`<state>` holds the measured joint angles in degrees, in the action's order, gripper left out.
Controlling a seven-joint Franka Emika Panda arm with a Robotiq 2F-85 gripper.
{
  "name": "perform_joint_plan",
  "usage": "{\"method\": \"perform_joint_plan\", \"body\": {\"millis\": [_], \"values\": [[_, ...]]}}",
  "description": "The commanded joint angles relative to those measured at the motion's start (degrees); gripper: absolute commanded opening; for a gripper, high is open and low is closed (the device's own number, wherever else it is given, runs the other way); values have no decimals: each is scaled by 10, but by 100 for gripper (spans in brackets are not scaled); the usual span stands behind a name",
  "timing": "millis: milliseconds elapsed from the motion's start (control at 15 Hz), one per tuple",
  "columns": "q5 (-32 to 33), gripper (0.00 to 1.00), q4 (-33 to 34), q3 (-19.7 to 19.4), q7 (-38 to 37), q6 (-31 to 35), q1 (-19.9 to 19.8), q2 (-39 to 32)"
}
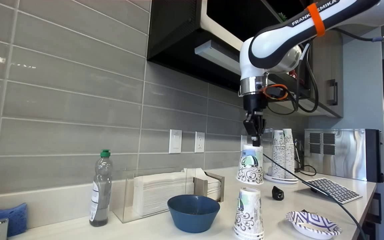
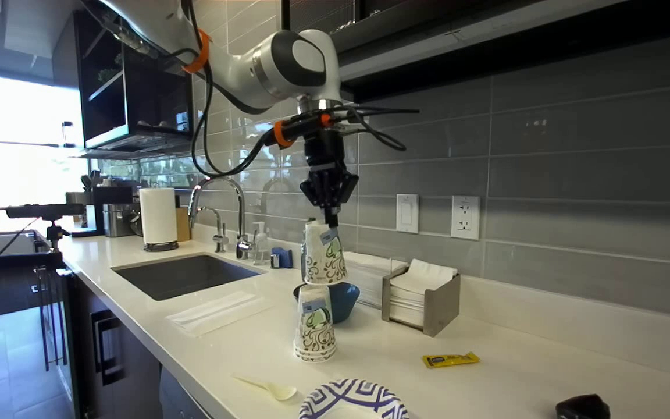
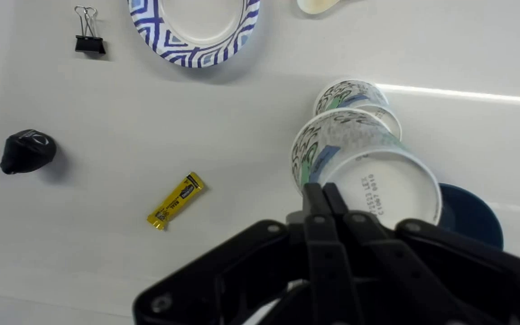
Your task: Stack the cups together
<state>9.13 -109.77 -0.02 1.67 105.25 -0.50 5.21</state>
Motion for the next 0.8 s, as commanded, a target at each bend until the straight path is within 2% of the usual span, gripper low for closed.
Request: {"method": "perform_joint_plan", "body": {"millis": [0, 733], "values": [[-27, 1, 9, -3, 33, -7, 2, -8], [-34, 1, 6, -3, 66, -14, 1, -20]]}}
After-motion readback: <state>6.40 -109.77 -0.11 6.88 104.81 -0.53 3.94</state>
